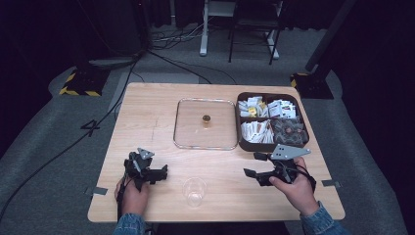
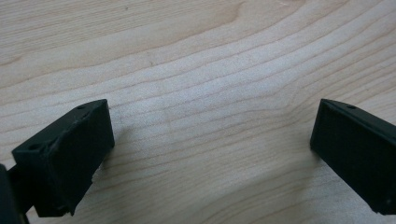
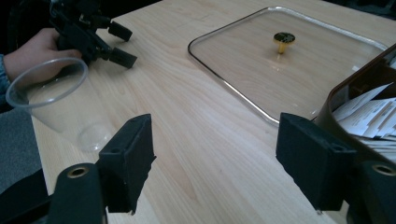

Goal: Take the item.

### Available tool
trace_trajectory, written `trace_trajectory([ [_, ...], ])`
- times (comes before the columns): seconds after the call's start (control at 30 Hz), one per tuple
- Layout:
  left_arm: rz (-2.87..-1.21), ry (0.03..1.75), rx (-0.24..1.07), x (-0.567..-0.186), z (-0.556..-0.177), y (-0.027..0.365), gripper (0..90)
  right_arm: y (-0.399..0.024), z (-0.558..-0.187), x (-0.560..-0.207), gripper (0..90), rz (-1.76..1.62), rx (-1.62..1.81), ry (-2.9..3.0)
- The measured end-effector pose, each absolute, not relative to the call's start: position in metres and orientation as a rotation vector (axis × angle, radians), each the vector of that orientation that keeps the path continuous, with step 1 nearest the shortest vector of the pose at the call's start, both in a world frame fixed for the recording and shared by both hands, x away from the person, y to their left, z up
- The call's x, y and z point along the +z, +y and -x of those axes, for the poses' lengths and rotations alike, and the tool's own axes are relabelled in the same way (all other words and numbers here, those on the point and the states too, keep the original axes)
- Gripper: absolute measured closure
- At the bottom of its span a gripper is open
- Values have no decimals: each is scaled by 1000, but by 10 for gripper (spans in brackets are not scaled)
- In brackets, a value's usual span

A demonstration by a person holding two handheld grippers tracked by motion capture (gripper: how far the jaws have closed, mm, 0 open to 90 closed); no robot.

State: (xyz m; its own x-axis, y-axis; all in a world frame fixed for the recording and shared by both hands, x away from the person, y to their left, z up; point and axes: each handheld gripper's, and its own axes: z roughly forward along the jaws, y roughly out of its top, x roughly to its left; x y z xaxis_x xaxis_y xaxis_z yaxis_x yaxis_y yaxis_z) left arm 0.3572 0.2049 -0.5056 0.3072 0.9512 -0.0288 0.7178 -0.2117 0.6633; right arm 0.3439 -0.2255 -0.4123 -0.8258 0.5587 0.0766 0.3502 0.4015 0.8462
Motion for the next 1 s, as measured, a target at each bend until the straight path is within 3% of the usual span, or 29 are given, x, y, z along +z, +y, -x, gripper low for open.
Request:
trace_trajectory([
  [0.6, -2004, 1475, 527, -506, -357, 205, 0, -225, -368, -393, 178, -796, 1434, 2343],
  [1.0, -1991, 1498, 534, -506, -356, 204, 0, -256, -384, -378, 299, -803, 1380, 2311],
])
